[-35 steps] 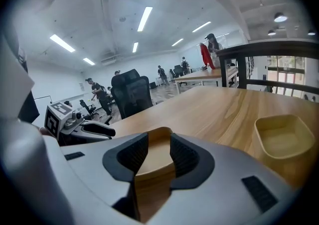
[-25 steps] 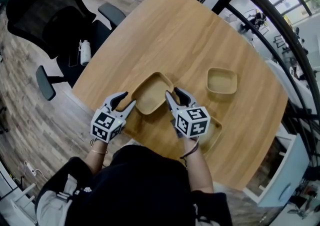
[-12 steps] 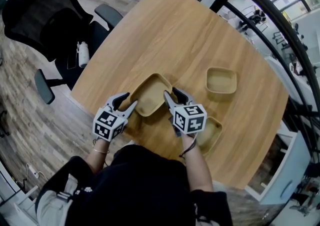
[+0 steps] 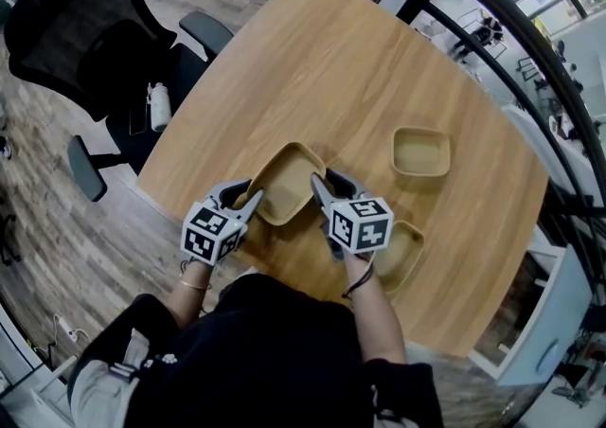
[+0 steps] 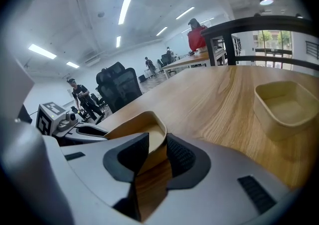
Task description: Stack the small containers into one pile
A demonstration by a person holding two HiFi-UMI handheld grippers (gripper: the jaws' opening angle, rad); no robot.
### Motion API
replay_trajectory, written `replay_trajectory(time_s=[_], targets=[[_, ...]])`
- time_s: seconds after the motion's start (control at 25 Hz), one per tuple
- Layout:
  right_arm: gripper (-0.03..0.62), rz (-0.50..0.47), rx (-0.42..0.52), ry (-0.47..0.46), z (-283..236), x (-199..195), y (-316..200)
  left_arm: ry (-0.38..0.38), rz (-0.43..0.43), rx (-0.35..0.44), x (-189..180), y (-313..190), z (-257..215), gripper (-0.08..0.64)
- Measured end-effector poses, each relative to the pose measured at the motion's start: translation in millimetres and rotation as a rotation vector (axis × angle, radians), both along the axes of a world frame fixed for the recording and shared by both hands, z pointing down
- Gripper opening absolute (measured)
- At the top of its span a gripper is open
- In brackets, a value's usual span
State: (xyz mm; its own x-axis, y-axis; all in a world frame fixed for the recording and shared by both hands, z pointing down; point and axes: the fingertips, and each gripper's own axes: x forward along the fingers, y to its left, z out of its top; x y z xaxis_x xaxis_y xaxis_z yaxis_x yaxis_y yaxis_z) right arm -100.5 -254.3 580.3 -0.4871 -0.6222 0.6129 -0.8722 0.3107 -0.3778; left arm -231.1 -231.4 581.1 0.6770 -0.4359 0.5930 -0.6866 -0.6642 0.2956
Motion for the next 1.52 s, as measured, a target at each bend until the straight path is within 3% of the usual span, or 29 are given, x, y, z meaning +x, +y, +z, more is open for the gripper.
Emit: replay_trajectory(time_s=[0.32,0.68,0.96,1.52], targets=[[0.091,0.020,0.008,0.003,-6.1,-3.5,1.9,-0.045,0.015,-0.001,-8.4,1.9,-2.4,0.062],[0.066,0.036,0.050,0.009,-23.4,-6.1,13.1,-0.020,0.017,0.032,-16.3,8.3,-22.3,0.054],[0.061,0.048,0.102,0.009,-44.6,1.6,28.6,-0.027,0.043,0.061,-8.0,23.5,-40.8,0.051],[0.055,-0.022,0.132,0.000,-75.2,36.6,83.5,-0.010,0.013,0.093,26.5,84.4,-76.4,0.051]])
